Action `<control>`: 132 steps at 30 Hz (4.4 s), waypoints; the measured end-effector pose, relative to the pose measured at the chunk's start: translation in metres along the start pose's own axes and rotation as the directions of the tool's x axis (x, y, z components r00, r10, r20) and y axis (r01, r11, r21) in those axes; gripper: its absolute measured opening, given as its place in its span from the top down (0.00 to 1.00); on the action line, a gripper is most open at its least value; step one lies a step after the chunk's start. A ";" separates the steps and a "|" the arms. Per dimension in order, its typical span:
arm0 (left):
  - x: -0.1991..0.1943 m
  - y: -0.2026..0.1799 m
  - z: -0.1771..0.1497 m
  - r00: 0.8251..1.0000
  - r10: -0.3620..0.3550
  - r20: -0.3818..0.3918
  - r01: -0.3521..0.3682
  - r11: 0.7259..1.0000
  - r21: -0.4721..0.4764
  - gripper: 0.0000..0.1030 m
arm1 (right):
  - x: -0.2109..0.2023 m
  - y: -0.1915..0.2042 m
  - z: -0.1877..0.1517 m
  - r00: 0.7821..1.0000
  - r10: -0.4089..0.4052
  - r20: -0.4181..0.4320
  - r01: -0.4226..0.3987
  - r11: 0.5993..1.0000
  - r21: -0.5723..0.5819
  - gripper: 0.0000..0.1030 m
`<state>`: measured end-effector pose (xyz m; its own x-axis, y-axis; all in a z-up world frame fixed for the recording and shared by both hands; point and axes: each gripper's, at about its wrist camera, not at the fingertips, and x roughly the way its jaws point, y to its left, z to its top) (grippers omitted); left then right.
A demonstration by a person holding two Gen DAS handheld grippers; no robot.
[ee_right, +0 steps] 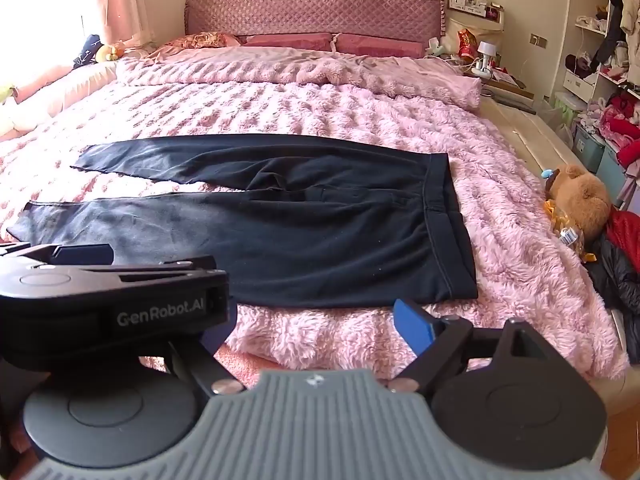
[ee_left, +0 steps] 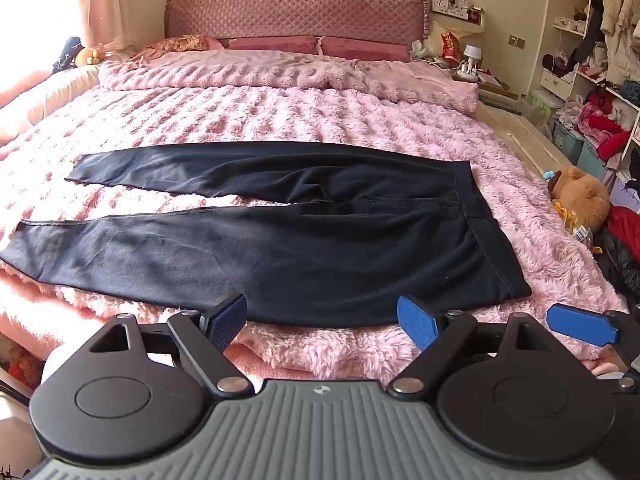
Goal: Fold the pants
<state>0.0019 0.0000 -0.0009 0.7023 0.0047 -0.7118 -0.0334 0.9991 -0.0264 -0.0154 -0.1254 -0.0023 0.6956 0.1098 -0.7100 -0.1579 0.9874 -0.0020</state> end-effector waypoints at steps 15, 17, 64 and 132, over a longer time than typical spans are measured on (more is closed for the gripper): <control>0.012 -0.003 -0.007 0.999 -0.030 -0.024 0.029 0.999 -0.033 0.04 | 0.008 -0.001 -0.003 0.999 0.002 -0.032 -0.002 1.000 0.020 0.21; 0.014 -0.004 -0.008 0.999 -0.029 -0.030 0.028 0.999 -0.032 0.04 | 0.011 -0.006 -0.005 0.999 0.001 -0.033 -0.001 1.000 0.022 0.21; 0.034 -0.004 -0.015 0.996 -0.023 -0.084 0.020 0.999 -0.030 0.03 | 0.033 -0.008 -0.012 0.996 -0.008 -0.088 0.009 1.000 0.020 0.21; 0.187 0.565 -0.112 0.882 0.023 0.470 0.455 0.210 -0.865 0.93 | 0.174 -0.133 -0.049 0.971 0.223 0.080 -0.218 0.711 0.668 0.63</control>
<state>0.0345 0.5607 -0.2271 0.9531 0.0475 -0.2988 -0.3025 0.1749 -0.9370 0.0918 -0.2431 -0.1601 0.6965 0.3362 -0.6340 0.2042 0.7541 0.6242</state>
